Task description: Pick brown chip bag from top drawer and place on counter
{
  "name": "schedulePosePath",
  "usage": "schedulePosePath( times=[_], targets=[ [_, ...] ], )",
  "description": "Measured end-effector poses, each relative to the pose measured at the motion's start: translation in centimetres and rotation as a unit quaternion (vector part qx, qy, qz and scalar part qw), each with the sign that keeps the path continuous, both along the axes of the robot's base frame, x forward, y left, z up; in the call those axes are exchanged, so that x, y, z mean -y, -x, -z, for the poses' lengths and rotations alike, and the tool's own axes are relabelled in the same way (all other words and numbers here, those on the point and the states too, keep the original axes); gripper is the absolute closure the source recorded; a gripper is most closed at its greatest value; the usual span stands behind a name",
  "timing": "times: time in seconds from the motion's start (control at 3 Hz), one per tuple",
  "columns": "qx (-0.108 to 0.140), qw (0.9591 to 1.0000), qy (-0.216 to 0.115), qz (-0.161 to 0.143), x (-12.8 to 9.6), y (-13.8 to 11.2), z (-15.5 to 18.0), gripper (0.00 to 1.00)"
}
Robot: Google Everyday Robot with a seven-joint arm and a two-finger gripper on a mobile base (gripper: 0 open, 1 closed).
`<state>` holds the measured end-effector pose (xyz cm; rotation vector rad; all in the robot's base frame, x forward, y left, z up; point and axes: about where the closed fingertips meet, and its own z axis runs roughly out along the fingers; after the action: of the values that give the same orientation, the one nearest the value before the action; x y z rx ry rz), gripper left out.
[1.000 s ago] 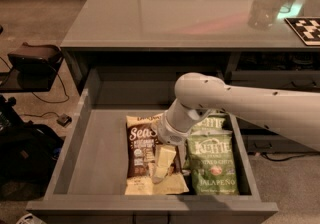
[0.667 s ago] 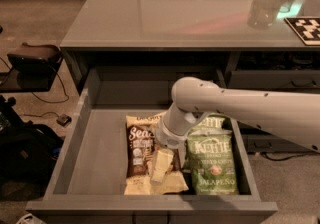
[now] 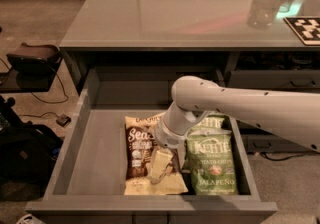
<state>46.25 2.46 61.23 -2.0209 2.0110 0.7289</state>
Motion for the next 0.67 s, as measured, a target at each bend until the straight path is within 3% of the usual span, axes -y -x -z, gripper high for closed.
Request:
schedulePosePath(
  times=[0.67],
  targets=[
    [0.000, 1.0000, 0.000, 0.000, 0.00, 0.00, 0.00, 0.66]
  ],
)
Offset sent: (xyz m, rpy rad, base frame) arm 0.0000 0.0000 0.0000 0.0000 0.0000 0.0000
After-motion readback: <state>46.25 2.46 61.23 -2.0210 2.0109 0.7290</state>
